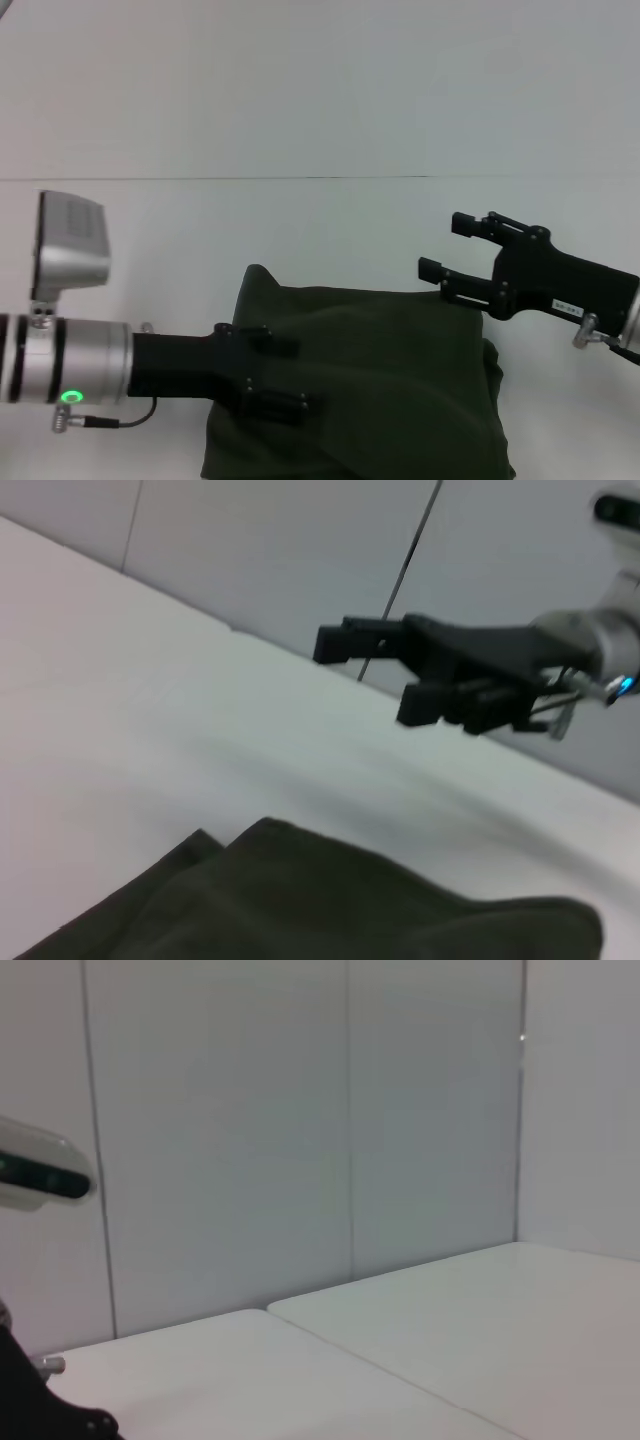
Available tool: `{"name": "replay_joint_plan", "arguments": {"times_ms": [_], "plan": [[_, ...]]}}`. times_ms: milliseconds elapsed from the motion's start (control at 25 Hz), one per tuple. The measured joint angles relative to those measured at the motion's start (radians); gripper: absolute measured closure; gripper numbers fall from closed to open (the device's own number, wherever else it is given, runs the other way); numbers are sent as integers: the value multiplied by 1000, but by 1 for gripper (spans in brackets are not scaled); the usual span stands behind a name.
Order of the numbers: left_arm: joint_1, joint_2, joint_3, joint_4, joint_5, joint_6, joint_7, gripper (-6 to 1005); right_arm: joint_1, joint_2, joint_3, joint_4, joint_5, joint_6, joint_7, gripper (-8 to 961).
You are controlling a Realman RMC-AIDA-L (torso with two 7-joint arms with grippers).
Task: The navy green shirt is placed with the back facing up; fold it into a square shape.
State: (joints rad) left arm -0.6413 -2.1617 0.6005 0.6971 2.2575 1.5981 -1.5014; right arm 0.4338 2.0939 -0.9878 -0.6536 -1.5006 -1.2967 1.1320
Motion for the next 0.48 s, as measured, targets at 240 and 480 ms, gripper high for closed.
{"name": "replay_joint_plan", "arguments": {"times_ms": [240,480], "plan": [[-3,-5,93,-32,-1,-121,14,56,-27,2,6,12,5,-10,-3,115],[1,-2,181,-50,26,-163,-9,60,-32,0,15,20,7,-19,-4,116]]}}
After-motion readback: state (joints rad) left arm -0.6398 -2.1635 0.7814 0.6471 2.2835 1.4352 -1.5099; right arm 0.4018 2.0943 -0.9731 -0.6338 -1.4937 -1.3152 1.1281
